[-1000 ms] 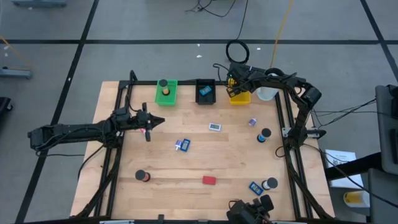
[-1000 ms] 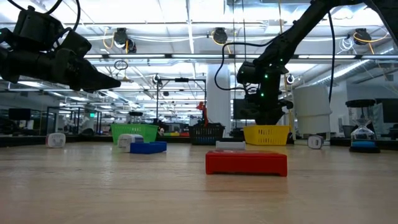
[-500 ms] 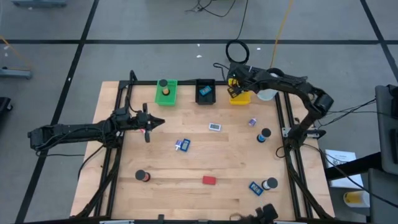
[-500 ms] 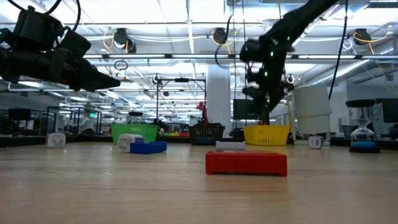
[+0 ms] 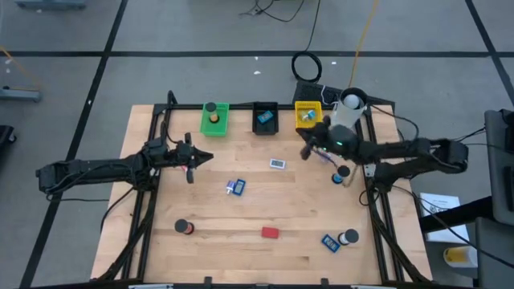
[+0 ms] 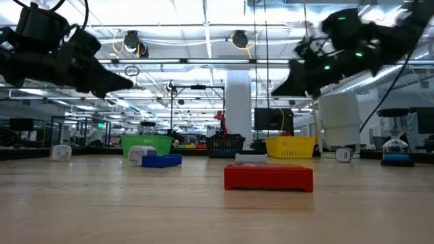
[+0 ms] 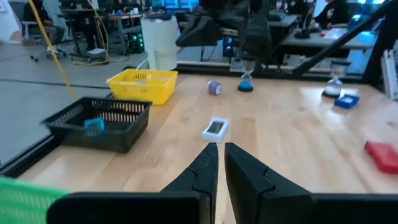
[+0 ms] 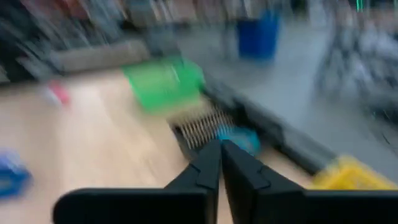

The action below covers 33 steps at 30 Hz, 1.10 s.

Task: Pick & Place Office items
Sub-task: Put the top dark blue digital timer into the black bin

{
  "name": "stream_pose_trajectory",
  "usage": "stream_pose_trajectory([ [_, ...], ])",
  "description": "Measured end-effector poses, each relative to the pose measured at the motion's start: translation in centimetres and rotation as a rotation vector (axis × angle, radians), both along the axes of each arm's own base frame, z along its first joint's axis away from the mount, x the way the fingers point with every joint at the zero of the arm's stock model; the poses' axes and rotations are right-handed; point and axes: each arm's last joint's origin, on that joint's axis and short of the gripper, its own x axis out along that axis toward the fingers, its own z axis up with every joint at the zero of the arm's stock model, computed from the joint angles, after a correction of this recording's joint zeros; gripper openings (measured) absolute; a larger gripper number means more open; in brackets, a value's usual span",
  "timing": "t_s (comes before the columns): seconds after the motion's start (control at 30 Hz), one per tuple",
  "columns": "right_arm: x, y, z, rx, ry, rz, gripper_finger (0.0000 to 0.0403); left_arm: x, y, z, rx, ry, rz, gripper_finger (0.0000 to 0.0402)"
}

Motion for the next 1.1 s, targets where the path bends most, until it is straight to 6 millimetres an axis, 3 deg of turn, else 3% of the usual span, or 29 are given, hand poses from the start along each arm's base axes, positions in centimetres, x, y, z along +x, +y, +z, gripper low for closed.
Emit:
stream_pose_trajectory([
  [0.13,-2.4,1.0,-0.1,-0.119,-0.239,0.033,0.0011,0.7,-0.4,1.3,-0.002,0.031,-0.029,0.0037],
  [0.23,-3.6,1.5,0.1,-0.154,-0.320,0.031,0.0010,1.3,-0.8,2.4,0.011,0.109,0.003,0.0037],
  [0.43,-4.2,1.7,0.3,-0.141,-0.315,0.036,0.0002,3.1,-1.7,3.4,0.042,0.257,0.066,0.0037],
  [0.73,-4.1,1.8,-0.1,-0.120,-0.267,0.041,0.0001,5.9,-3.8,3.7,0.074,0.450,0.004,0.0037],
  [1.1,-3.8,2.7,0.0,-0.144,-0.270,0.093,0.0001,7.9,-6.3,4.6,0.098,0.508,-0.019,0.0037],
])
